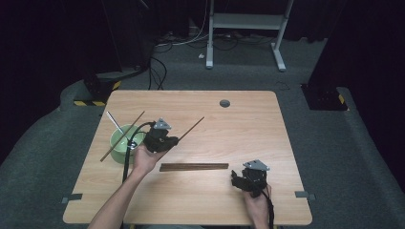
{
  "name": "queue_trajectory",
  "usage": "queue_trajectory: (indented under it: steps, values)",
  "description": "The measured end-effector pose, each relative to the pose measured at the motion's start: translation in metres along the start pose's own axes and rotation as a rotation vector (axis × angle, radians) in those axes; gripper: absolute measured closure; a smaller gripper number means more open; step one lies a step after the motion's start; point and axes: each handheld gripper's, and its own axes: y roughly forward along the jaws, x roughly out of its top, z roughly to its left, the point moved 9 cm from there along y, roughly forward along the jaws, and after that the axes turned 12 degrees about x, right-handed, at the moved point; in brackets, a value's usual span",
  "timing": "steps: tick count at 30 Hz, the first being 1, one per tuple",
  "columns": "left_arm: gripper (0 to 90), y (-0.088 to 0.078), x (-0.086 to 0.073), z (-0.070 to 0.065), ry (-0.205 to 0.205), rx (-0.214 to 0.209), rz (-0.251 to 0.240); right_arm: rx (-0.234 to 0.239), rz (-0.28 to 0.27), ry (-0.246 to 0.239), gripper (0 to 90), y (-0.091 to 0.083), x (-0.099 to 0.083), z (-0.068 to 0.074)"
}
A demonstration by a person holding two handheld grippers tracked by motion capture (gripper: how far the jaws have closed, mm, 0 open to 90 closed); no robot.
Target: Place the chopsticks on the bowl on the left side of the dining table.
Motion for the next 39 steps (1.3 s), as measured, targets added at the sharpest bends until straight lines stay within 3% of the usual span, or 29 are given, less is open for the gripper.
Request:
queue_trajectory:
  steps: [4,14,39]
  values:
    - [83.9,-0.002,0.0,0.004,-0.023,-0.012,0.001,0.0,0.0,0.0,22.0,0.0,0.0,0.0]
    - [83.9,-0.011,-0.002,0.011,-0.035,-0.008,-0.003,0.0,0.0,0.0,22.1,0.0,0.0,0.0]
    - [83.9,-0.037,-0.001,0.027,-0.04,0.023,-0.034,0.0,0.0,0.0,22.1,0.0,0.0,0.0]
